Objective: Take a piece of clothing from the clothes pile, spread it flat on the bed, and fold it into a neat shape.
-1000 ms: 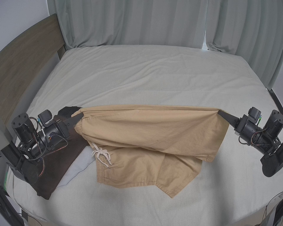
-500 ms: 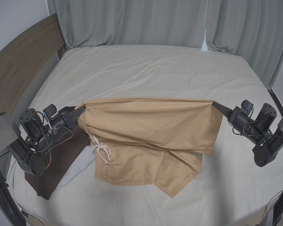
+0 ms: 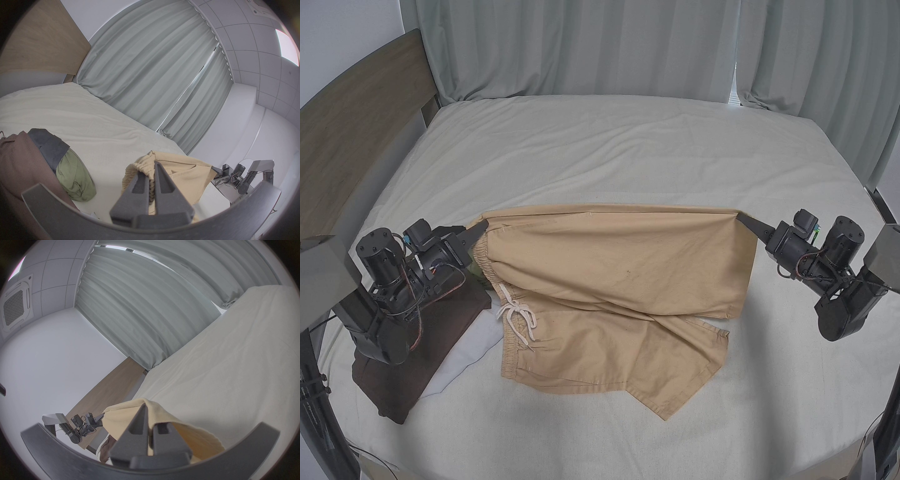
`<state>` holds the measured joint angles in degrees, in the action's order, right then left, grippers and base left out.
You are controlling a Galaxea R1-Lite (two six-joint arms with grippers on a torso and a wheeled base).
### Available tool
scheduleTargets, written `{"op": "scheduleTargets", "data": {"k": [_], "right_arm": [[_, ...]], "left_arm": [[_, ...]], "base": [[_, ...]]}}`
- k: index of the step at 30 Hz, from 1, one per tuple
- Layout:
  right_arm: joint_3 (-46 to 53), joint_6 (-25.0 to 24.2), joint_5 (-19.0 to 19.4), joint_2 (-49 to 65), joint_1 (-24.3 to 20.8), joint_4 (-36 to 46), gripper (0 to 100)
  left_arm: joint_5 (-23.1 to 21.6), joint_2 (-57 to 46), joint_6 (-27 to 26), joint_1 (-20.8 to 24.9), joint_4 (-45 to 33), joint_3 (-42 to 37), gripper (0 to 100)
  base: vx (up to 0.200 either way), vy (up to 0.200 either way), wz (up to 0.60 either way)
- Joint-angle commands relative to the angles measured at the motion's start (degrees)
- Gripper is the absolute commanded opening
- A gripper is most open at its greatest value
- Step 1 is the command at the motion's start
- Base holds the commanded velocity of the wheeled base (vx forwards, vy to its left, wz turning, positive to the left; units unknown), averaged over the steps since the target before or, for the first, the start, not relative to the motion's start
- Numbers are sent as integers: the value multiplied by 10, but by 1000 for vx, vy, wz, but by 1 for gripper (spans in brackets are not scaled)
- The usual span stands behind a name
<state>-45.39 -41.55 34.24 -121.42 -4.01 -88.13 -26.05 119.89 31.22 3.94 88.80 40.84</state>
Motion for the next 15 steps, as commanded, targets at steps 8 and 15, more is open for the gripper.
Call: {"op": "scheduleTargets", "data": {"k": [8,15], "right_arm": [[-56,-9,0,-61,5,0,0],[-83,-38,0,-72,5,0,0]], "left_arm": [[3,59,1,5,0,55,0],[3,88,2,5,0,86,0]], "base": [[0,0,0],[0,0,0]]}}
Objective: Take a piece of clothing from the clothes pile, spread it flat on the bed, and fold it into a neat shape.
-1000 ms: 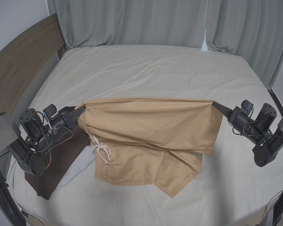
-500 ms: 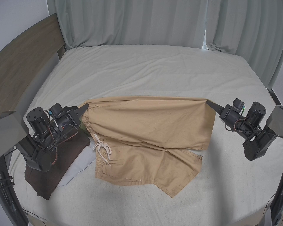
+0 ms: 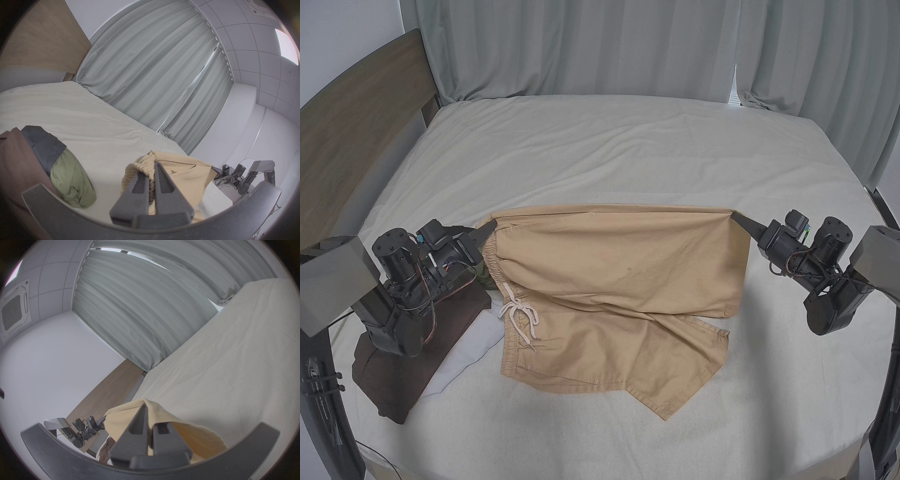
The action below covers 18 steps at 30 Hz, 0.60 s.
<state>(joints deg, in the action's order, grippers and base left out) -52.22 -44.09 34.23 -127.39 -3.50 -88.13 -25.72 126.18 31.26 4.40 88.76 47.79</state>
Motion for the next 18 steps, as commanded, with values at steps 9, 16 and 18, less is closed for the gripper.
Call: {"op": "scheduleTargets", "data": {"k": [9,16,18], "right_arm": [[-69,-23,0,-63,1,0,0],[-118,-23,0,-101,6,1,0],[-133,-23,0,-111,7,1,0]], "left_arm": [[6,66,14,8,0,68,0],[8,93,28,8,-1,107,0],[7,100,29,8,-1,117,0]], "base": [[0,0,0],[0,0,0],[0,0,0]]}}
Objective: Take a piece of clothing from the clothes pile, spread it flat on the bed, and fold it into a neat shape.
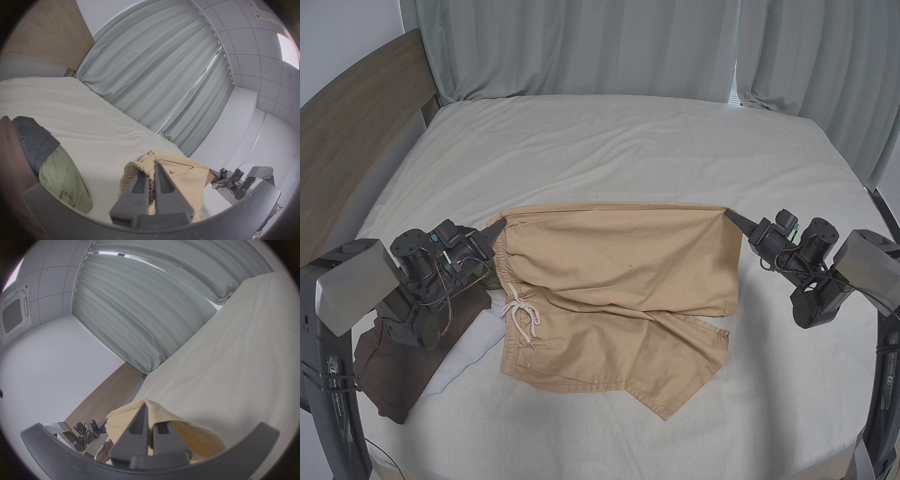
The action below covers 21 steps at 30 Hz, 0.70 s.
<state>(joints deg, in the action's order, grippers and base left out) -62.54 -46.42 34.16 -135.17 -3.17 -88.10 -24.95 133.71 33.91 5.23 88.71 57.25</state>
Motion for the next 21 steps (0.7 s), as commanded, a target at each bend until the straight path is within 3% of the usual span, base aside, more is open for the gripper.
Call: {"op": "scheduleTargets", "data": {"k": [1,11,19,20,21], "right_arm": [[-30,0,0,-34,4,0,0],[-71,0,0,-48,6,9,0],[-79,0,0,-55,5,10,0],[-80,0,0,-55,5,10,100],[-82,0,0,-56,5,10,100]], "left_arm": [[-1,25,3,0,0,23,0],[0,67,25,-1,-19,100,0],[-2,73,35,0,-24,110,0],[-3,74,35,0,-25,113,100],[-4,74,35,0,-26,117,100]], "base": [[0,0,0],[0,0,0],[0,0,0],[0,0,0],[0,0,0]]}}
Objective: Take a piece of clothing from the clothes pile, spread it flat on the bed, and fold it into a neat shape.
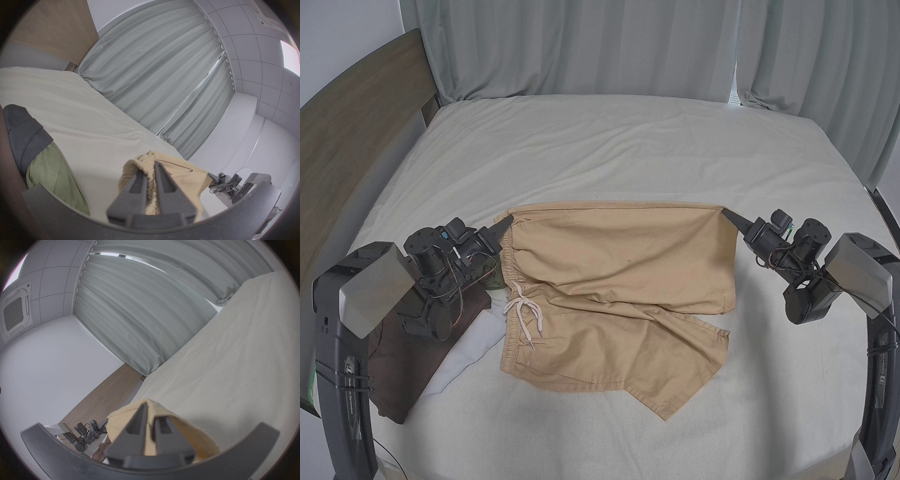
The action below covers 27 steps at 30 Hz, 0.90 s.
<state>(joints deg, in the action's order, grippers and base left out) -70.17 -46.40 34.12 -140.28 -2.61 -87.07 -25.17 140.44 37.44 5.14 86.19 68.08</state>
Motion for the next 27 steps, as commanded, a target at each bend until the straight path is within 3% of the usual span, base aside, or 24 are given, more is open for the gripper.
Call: {"op": "scheduleTargets", "data": {"k": [1,7,14,21,24,27], "right_arm": [[-10,0,1,-5,1,1,100],[-19,0,-2,-11,9,10,100],[73,5,-2,33,11,-11,100],[199,46,3,103,6,-13,100],[297,68,15,164,1,-13,100],[334,75,18,193,1,-13,100]], "left_arm": [[-3,8,0,0,-1,10,100],[3,4,2,6,-42,12,100],[21,-17,5,6,-95,-9,100],[18,-84,2,7,-84,-106,100],[6,-140,0,10,-53,-187,100],[-8,-171,0,10,-37,-234,100]], "base": [[0,0,0],[0,0,0],[0,0,0],[0,0,0],[0,0,0],[0,0,0]]}}
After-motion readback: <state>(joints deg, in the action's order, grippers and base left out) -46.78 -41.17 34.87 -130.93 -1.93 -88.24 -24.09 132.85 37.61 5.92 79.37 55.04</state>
